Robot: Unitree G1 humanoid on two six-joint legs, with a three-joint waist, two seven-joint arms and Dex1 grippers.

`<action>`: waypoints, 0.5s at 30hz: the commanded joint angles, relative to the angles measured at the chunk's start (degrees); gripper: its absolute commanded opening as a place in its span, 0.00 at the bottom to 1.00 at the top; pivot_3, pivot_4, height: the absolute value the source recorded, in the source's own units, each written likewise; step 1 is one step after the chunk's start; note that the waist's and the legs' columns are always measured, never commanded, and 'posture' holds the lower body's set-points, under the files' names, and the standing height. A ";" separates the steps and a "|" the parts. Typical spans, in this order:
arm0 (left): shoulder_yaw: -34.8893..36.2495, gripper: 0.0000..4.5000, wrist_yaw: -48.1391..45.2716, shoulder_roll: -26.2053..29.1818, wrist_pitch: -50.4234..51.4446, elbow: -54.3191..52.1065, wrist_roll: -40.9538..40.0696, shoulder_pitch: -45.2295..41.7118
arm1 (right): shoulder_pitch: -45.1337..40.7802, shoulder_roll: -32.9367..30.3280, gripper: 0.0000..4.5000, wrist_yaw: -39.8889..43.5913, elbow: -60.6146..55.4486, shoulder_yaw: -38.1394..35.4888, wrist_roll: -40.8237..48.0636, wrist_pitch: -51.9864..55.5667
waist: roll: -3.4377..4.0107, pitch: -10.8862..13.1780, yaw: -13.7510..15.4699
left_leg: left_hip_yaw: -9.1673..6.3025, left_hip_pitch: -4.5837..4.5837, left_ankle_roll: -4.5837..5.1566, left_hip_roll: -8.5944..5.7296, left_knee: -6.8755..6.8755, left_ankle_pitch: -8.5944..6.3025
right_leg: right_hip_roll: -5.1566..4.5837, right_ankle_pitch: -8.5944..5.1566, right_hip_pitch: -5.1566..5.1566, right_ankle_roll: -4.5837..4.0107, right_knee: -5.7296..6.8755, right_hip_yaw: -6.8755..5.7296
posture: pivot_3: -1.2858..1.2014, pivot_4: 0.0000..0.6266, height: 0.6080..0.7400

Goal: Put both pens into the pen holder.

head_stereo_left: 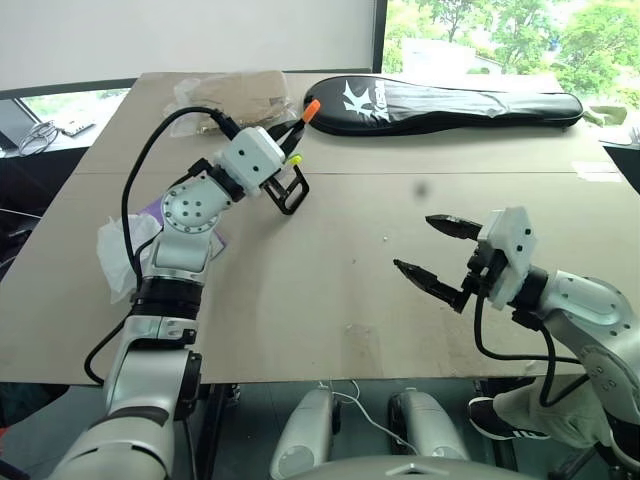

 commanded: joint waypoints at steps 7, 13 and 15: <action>2.45 0.56 3.11 3.16 2.71 0.02 0.55 0.62 | 0.22 -0.16 1.00 0.26 -1.95 -1.65 0.34 -2.70 | 0.00 0.00 -0.03 | 0.00 0.00 0.00 0.00 0.00 0.00 | 0.06 0.00 0.00 0.00 0.01 -0.01 | 0.52 0.24 1.00; 3.55 0.88 -8.17 0.51 15.69 -20.44 -20.88 7.46 | 1.21 1.40 1.00 -0.23 -1.88 -2.04 -0.31 -6.41 | 0.00 0.00 -0.12 | -0.01 -0.03 0.00 0.03 0.01 0.00 | -0.08 0.00 0.00 0.00 -0.02 0.04 | 0.52 0.24 1.00; 4.53 0.88 -8.84 0.52 23.25 -28.39 -27.72 11.27 | 1.84 1.46 1.00 -0.38 -2.06 -2.21 -0.61 -7.02 | 0.00 0.00 -0.23 | -0.02 -0.03 -0.02 0.03 0.01 0.01 | -0.13 0.00 0.00 0.00 -0.02 0.11 | 0.52 0.24 1.00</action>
